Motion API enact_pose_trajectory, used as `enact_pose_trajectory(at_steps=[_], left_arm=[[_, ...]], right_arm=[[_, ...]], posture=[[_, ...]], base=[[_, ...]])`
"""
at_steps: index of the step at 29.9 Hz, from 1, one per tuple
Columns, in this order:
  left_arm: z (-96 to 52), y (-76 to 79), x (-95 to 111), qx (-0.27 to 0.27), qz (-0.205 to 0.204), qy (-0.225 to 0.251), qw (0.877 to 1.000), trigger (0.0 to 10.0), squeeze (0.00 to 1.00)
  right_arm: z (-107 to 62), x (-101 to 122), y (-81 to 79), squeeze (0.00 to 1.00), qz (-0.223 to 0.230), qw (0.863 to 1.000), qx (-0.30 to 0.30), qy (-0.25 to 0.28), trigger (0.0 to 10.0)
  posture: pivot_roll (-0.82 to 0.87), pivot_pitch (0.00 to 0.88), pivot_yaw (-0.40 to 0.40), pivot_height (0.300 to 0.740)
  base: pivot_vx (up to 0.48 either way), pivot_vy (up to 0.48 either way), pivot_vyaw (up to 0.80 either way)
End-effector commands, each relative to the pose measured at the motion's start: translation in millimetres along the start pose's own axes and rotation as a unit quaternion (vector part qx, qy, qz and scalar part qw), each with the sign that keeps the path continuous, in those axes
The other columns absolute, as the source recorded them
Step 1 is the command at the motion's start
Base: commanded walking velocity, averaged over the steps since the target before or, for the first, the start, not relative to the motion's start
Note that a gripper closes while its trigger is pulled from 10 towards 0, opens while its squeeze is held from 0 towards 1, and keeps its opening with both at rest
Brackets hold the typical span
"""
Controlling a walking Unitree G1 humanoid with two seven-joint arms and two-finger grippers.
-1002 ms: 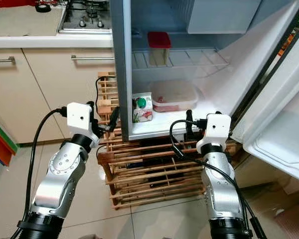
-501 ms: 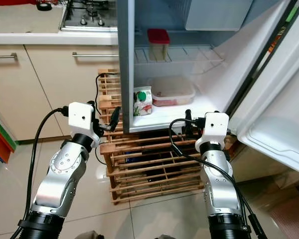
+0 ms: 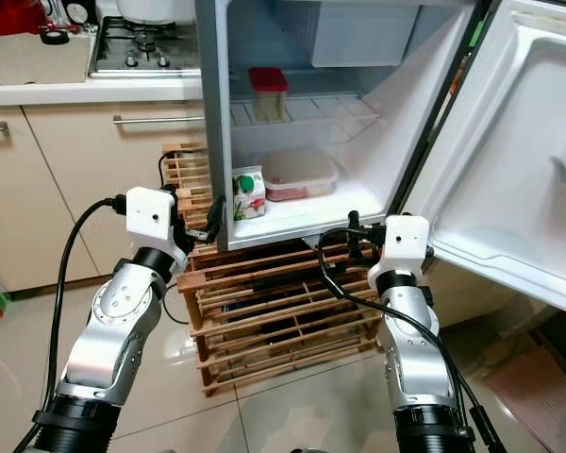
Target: Restocking fridge
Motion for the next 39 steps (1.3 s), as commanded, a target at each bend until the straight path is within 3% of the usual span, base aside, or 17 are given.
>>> enact_pose_trajectory(at_steps=[1, 10, 23, 39], left_arm=[[0.5, 2.6, 2.3, -0.005, -0.003, 0.005, 1.0, 10.0, 0.0], [1.1, 2.8, -1.8, 0.0, -0.009, -0.008, 1.0, 10.0, 0.0], [2.5, 5.8, -2.4, -0.007, -0.003, -0.012, 1.0, 10.0, 0.0], [5.1, 7.0, -1.8, -0.007, 0.0, -0.011, 1.0, 10.0, 0.0]], right_arm=[[0.7, 0.8, 4.4, 0.01, -0.005, 1.0, -0.004, -0.001, 10.0], [0.9, 1.0, 3.5, 0.01, -0.007, 1.0, -0.003, 0.0, 10.0], [-1.7, -0.2, 5.6, 0.01, -0.009, 1.0, -0.007, -0.001, 10.0], [-1.9, 0.1, 6.8, 0.01, -0.012, 1.0, -0.009, -0.001, 10.0]], posture=[[0.04, 0.0, -0.068, 0.74], [0.04, 0.0, -0.068, 0.74], [0.02, 0.0, -0.06, 0.74], [0.02, 0.0, -0.06, 0.74]], base=[[0.0, 0.0, 0.0], [0.0, 0.0, 0.0], [-0.26, 0.0, 0.0], [-0.295, -0.196, 0.0]])
Point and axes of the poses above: a point about 5 cm out from each wrist's last joint towards the gripper, its own z axis pointing out of the wrist towards the gripper, its own x axis along the axis of the wrist's last joint, y = z × x, the point moved 2 cm from there along z, pointing out of the wrist towards the gripper, and after that the axes turned 1 degree about z, right-handed, at the moved point
